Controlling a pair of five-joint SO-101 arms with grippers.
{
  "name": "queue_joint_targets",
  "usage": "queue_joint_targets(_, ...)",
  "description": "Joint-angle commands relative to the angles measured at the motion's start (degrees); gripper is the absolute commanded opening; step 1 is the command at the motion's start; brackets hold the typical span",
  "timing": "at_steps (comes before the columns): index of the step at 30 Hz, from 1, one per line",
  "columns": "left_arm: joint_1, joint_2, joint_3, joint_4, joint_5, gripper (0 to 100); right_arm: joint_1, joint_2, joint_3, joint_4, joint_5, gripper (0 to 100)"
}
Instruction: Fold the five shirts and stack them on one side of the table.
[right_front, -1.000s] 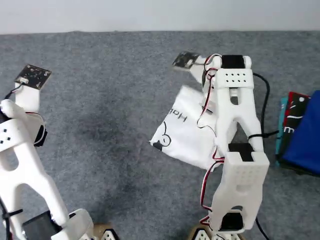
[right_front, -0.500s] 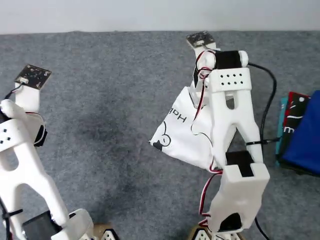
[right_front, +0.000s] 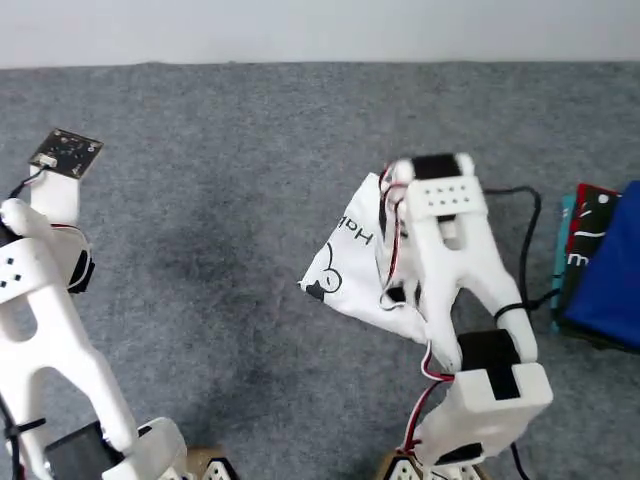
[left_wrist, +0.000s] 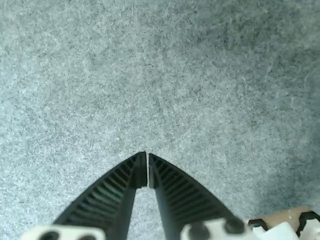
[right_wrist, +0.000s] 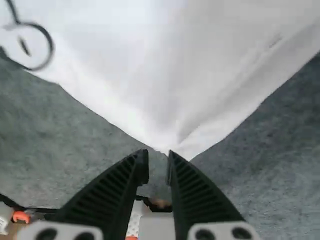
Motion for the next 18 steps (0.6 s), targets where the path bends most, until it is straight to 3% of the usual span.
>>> queue_joint_targets(1, -0.3, -2.3, -0.6, 1.1, -0.6, 1, 0.7, -3.4, 8.2, -8.0, 1.1, 2.5)
queue_joint_targets(8, -0.3, -2.3, -0.6, 1.1, -0.6, 1, 1.6, -4.0, 19.9, -17.5, 4.0, 2.2)
queue_joint_targets(14, -0.4, -2.3, -0.6, 1.1, -0.6, 1, 1.5, -9.2, 11.4, -9.6, 3.9, 2.2)
queue_joint_targets(18, -0.4, -2.3, -0.6, 1.1, -0.6, 1, 1.9, -12.8, 6.7, -10.7, 4.0, 2.5)
